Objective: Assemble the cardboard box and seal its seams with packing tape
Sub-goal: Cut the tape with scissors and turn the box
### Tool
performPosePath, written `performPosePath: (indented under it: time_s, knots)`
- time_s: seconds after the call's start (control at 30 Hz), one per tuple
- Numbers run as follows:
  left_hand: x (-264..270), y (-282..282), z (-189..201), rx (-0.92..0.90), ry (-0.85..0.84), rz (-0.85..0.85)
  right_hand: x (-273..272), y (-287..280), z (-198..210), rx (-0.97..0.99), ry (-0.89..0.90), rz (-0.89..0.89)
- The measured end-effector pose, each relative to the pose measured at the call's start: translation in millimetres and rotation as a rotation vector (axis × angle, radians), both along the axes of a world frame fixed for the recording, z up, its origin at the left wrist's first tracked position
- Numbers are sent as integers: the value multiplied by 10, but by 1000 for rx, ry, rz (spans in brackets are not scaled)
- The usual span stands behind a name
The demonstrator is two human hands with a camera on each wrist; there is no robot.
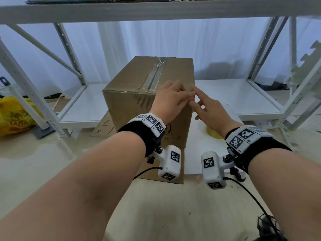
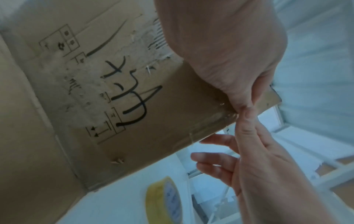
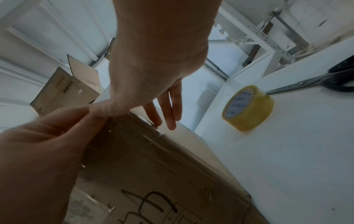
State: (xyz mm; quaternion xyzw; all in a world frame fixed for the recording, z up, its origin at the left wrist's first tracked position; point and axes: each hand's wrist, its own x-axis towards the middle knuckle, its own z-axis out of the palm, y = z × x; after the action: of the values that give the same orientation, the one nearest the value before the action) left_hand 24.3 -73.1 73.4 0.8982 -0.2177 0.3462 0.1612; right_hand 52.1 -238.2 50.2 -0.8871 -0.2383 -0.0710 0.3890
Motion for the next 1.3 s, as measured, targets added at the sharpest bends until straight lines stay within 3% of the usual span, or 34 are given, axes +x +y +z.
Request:
performPosePath:
  time_s: [0.13, 0.3, 0.37, 0.47, 0.63, 0.8, 0.93, 1.1, 1.3]
  knots:
    - [-63, 113, 141, -221, 187, -47, -2, 88, 100, 100, -127, -36]
    - [-154, 365, 159, -23, 245, 19, -48, 219, 107, -103, -250, -131]
    - [-176, 440, 145, 31, 250, 125, -90, 233, 80, -136, -211, -142]
    - [-176, 665, 164, 66, 349, 421, -158, 258, 29, -163, -88, -117]
    - [-174, 1144, 137, -105, 503, 709, -244, 331, -24, -92, 27, -88]
    - [-237, 1388, 112, -394, 511, 676, -277, 465, 84, 38, 190, -99]
    - [-424, 1351, 102, -404, 431, 767, -284, 663, 162, 317, 487, -240]
    - [-731, 1349, 134, -478, 317, 868, -320, 835, 272, 286, 556, -343]
    - [-1068, 1346, 229, -498, 388, 853, -399, 978, 385, 311, 623, -341]
